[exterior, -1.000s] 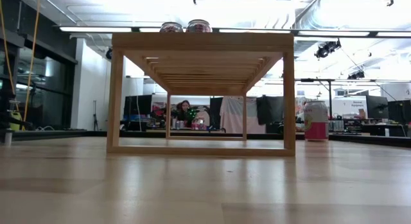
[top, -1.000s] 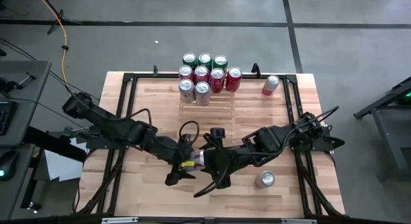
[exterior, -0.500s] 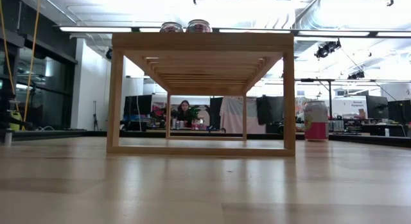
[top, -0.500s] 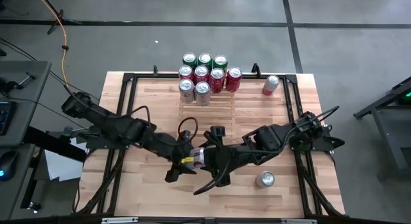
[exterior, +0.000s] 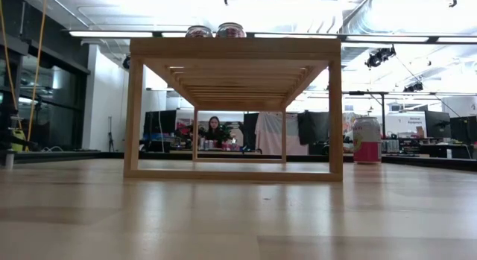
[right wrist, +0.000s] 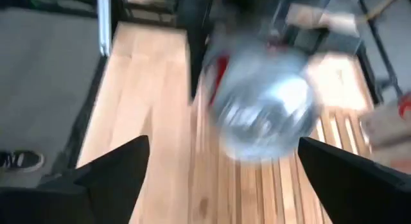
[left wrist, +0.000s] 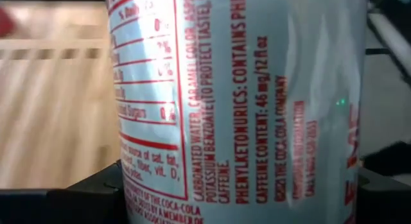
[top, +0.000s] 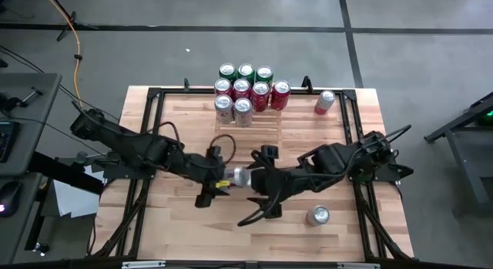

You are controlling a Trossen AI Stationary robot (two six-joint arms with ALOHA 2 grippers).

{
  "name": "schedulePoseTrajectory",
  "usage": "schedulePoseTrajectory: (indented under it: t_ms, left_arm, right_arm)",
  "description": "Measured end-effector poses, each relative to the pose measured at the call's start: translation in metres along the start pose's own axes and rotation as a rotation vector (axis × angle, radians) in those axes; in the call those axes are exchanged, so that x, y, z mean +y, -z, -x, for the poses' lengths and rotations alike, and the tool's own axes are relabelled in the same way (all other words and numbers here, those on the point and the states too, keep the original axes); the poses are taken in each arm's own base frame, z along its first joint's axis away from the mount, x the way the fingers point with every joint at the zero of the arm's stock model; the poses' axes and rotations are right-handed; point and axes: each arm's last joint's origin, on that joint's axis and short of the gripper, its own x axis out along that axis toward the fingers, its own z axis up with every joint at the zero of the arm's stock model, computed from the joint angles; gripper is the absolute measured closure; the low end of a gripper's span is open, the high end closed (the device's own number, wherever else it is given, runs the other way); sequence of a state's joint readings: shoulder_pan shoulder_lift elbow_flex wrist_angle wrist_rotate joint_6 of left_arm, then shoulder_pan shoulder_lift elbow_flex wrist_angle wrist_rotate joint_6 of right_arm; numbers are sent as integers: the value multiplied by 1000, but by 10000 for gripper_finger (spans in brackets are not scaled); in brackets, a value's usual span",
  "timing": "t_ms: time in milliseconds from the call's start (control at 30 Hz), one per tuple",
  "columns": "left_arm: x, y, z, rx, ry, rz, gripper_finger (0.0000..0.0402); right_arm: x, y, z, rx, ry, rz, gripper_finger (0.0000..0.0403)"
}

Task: Place canned beverage on shelf
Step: Put the top silver soda can on the shelf aligned with the other silver soda cans

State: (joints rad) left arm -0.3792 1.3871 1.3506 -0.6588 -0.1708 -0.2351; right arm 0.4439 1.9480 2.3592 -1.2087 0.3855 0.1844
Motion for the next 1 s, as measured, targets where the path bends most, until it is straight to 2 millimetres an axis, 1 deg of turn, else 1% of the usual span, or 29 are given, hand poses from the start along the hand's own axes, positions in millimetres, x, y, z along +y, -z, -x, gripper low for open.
schedulePoseTrajectory:
  t_ms: [133,233,300,400,500,567,667,767,833,900,1000]
  left_arm:
    - [10,3,16,13,-91,10,123]
    - [15,4,29,-6,-148,14,123]
    - [17,3,40,-50,-180,23,123]
    - [18,8,50,-138,-199,56,123]
    - [16,19,53,-263,-166,115,123]
    - [13,30,50,-349,-119,158,123]
    - [9,48,39,-503,-58,232,123]
    - [7,61,25,-661,-8,300,123]
    - [7,65,17,-749,20,333,123]
    - [5,68,9,-804,40,354,123]
    - [2,67,-2,-804,39,346,123]
  right_arm:
    - [-4,10,-3,107,12,-38,11]
    - [-8,19,1,191,40,-71,10]
    - [-7,27,4,269,62,-82,9]
    - [2,36,4,309,113,-64,8]
    - [18,45,9,285,184,-38,8]
    - [29,54,14,260,233,-52,8]
    - [45,72,16,204,303,-118,7]
    - [60,91,12,134,310,-248,7]
    - [69,99,8,47,284,-363,7]
    - [78,102,1,-67,244,-462,7]
    - [81,97,-12,-271,203,-579,7]
